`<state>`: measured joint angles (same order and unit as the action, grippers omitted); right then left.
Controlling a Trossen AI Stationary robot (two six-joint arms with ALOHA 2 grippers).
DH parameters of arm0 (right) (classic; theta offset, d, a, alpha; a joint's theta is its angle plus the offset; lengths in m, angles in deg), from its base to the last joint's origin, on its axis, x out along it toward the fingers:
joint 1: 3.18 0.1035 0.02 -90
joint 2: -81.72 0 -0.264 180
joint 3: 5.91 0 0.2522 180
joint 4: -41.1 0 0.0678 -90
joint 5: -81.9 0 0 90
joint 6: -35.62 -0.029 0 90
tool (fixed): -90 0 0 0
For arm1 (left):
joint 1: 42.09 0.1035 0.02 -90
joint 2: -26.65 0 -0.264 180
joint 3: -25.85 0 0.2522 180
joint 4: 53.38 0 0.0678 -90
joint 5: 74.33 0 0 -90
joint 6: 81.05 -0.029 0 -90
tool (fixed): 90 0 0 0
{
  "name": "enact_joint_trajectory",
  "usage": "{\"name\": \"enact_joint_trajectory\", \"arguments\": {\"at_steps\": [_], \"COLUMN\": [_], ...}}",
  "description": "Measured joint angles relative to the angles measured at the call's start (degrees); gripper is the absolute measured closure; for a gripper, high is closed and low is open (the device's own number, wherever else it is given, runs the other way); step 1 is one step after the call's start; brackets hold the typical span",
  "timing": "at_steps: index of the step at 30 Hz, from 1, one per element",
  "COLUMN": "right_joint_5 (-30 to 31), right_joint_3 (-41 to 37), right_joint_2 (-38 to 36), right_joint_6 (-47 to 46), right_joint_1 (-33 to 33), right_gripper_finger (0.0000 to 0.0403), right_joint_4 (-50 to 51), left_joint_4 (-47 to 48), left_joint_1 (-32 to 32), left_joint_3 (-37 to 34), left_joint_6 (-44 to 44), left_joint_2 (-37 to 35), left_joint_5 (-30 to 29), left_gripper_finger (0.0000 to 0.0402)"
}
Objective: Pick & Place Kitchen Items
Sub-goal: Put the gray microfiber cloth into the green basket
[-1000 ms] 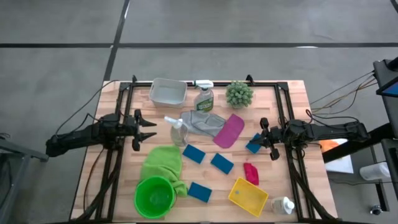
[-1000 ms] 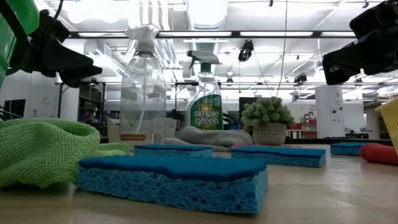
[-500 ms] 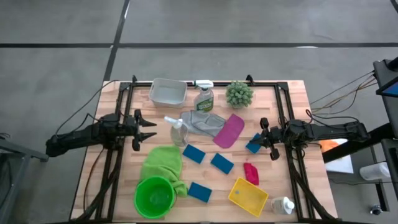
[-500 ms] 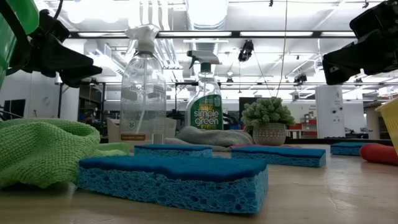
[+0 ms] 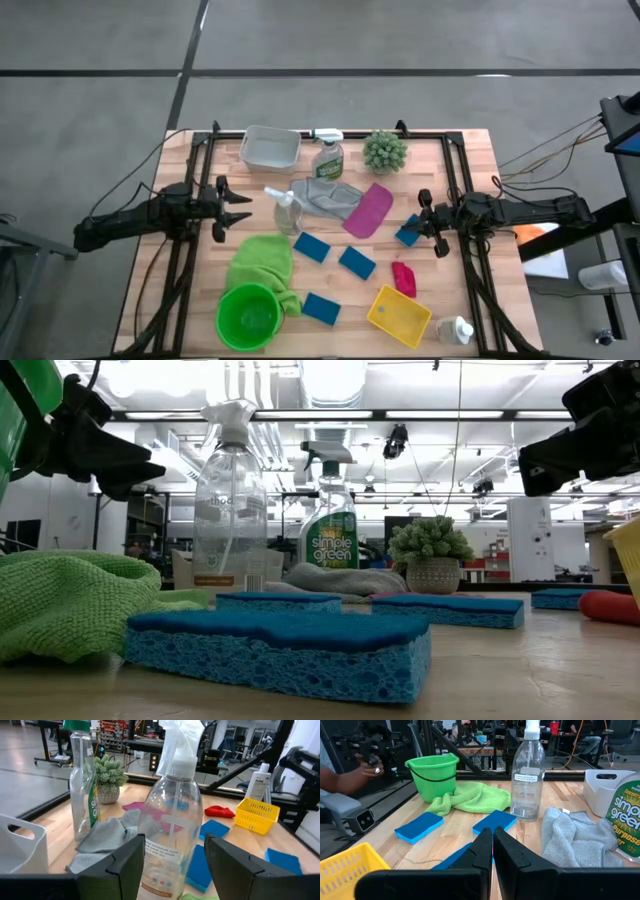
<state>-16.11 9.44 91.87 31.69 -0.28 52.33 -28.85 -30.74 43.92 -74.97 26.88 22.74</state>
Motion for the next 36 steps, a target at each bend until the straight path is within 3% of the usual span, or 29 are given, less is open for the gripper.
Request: {"name": "enact_joint_trajectory", "arguments": {"at_steps": [10,24,30,36], "right_joint_5": [0.2,1.2,9.3,10.0], "right_joint_3": [0.0,0.0,0.0,0.0], "right_joint_2": [0.0,0.2,0.1,1.0], "right_joint_6": [-0.5,-3.0,-1.8,-1.0], "right_joint_1": [0.0,0.0,-0.1,-0.1], "right_gripper_finger": [0.0386,0.0386,0.0386,0.0386], "right_joint_4": [-3.5,-17.4,-19.6,-19.6], "left_joint_4": [-0.8,-0.8,-2.1,-2.1], "left_joint_1": [0.0,0.0,0.0,0.0], "left_joint_3": [-0.3,-0.3,-0.7,-0.7], "left_joint_6": [0.4,2.9,2.9,2.9], "left_joint_2": [0.0,0.0,0.0,0.0], "left_joint_5": [0.0,0.0,0.0,-0.1], "left_gripper_finger": [0.0195,0.0195,0.0195,0.0195]}}
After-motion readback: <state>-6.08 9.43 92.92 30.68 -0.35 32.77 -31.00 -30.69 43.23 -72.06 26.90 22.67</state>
